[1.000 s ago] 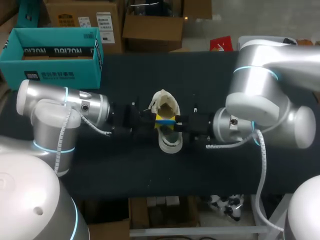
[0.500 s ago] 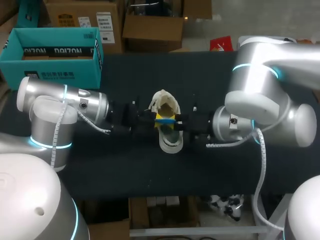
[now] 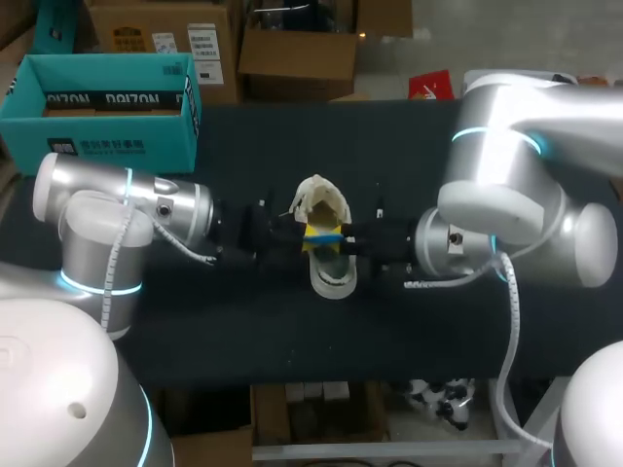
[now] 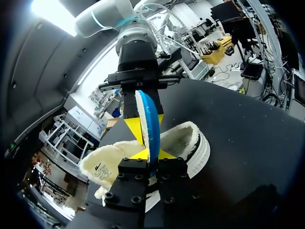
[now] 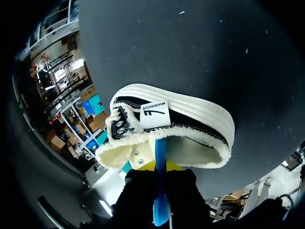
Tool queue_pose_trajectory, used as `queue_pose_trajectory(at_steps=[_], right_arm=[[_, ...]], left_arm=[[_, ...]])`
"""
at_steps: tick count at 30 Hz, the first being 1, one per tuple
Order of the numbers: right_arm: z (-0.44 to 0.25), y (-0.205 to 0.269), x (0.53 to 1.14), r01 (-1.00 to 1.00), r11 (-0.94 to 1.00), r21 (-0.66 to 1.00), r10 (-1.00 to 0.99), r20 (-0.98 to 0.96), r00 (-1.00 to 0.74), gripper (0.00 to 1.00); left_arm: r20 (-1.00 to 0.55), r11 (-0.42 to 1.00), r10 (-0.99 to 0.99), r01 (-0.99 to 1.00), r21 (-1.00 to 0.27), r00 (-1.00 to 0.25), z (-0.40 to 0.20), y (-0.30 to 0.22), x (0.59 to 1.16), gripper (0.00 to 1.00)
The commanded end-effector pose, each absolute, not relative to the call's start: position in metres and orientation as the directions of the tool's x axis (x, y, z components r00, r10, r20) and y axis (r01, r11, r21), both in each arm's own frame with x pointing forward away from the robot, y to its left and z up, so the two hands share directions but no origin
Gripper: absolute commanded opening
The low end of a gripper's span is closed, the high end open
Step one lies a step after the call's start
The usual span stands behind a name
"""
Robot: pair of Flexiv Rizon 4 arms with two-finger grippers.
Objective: Open the shoe tongue, take the insole out of the shoe, put the insole back into the shoe, and pack the shoe into the shoebox
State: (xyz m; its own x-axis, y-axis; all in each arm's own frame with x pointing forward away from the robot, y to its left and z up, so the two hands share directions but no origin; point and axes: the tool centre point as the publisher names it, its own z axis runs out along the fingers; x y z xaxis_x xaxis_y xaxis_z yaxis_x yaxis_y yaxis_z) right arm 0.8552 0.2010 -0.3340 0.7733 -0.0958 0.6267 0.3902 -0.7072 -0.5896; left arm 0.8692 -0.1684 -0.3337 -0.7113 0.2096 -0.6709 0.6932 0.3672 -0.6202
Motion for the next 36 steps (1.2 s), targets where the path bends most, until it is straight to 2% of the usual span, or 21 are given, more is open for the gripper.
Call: queue_pose_trajectory(at_steps=[1, 20, 36], right_arm=[[-0.343, 0.212, 0.859, 0.393, -0.718, -0.575, -0.120, 0.657, 0.744, 0.00], [-0.337, 0.217, 0.860, 0.392, -0.766, -0.509, -0.082, 0.683, 0.726, 0.00], [-0.358, 0.208, 0.874, 0.344, -0.764, -0.546, -0.117, 0.641, 0.759, 0.00]], left_arm=[[-0.680, 0.378, 0.201, 0.696, -0.610, -0.705, -0.335, -0.177, 0.859, 0.00], [-0.697, 0.387, 0.191, 0.706, -0.593, -0.691, -0.332, -0.181, 0.862, 0.00], [-0.674, 0.423, 0.172, 0.671, -0.609, -0.719, -0.342, -0.183, 0.884, 0.00]])
